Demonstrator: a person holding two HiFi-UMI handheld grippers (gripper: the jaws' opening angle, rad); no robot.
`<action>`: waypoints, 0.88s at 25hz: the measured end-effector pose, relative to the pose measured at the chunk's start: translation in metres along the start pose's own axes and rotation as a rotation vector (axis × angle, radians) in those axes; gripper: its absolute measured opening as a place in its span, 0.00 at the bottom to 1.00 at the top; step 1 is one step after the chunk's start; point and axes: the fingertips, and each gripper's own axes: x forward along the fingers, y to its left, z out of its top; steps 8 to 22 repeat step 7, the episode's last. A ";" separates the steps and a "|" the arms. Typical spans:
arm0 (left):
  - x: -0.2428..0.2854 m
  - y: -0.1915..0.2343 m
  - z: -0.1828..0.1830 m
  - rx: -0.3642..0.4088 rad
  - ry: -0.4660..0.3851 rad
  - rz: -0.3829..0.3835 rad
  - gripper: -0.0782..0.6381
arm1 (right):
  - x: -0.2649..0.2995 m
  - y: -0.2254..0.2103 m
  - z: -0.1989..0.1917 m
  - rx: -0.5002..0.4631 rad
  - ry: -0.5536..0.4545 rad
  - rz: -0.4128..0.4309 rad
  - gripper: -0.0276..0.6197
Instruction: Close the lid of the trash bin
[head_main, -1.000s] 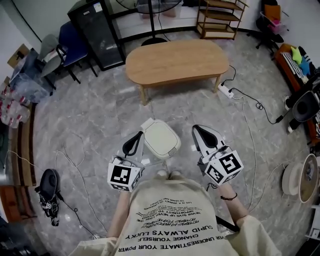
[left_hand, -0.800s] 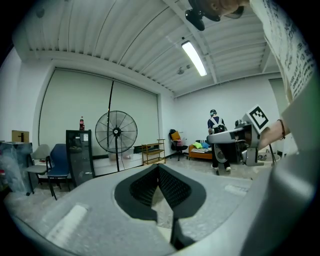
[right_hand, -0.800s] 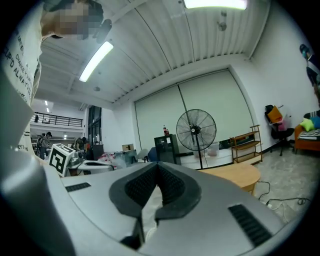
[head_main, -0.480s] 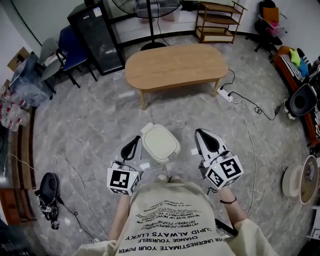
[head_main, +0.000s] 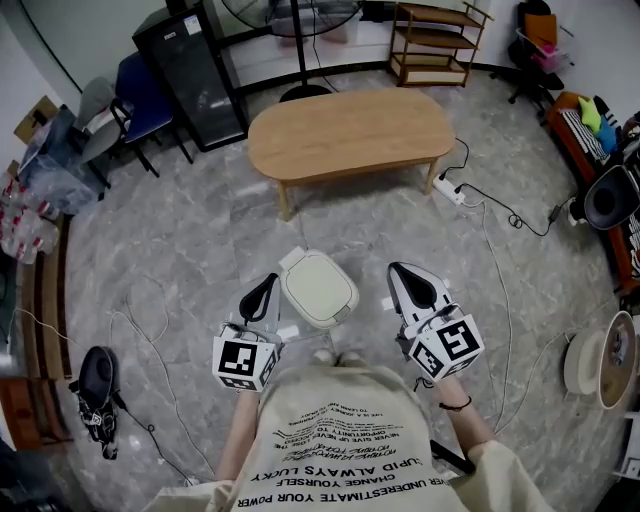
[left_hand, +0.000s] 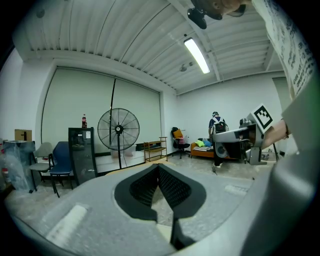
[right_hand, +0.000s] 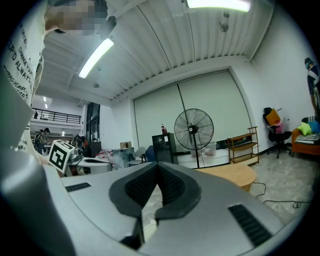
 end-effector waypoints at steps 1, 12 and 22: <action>0.001 -0.001 -0.001 0.002 0.002 0.000 0.14 | -0.001 -0.001 0.000 0.000 0.002 -0.005 0.05; 0.005 -0.003 -0.002 -0.003 0.009 0.001 0.14 | -0.001 -0.007 -0.002 0.001 0.009 -0.025 0.05; 0.005 -0.003 -0.002 -0.003 0.009 0.001 0.14 | -0.001 -0.007 -0.002 0.001 0.009 -0.025 0.05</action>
